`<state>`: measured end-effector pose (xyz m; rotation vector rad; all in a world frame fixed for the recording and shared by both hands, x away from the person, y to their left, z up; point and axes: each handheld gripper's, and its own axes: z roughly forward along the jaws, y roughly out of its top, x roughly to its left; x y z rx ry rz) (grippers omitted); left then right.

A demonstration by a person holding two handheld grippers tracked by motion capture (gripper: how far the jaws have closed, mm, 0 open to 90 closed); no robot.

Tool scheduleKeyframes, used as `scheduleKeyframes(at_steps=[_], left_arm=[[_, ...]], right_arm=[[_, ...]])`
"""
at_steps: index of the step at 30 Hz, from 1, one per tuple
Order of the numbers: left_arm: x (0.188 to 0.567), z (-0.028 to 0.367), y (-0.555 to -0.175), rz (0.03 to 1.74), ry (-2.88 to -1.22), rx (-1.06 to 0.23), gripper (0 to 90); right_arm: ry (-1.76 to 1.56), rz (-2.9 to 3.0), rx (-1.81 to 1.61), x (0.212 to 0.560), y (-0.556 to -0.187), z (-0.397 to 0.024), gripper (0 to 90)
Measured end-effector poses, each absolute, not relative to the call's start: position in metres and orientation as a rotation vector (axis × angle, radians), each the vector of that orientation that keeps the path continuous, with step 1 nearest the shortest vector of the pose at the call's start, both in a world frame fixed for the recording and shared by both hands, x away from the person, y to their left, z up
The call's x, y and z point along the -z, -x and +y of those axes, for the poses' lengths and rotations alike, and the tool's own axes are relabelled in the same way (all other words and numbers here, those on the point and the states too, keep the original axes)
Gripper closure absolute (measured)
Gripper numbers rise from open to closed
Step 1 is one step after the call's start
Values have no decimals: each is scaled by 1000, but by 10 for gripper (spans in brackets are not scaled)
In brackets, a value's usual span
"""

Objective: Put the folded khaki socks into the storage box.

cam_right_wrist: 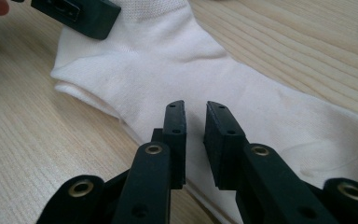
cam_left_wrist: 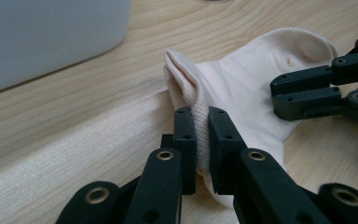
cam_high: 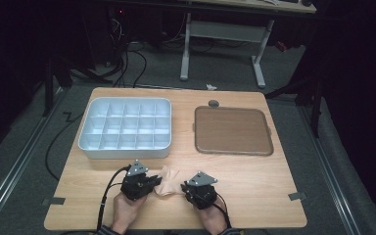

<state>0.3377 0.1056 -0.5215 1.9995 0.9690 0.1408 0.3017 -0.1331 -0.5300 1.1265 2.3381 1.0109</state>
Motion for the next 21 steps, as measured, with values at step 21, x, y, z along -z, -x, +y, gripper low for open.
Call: scheduleKeyframes(at_steps=[21], left_arm=[[500,108,-339,910,-1948,-96,835]], right_arm=[[-1135,2366,-1017,529,-308,-130,816]])
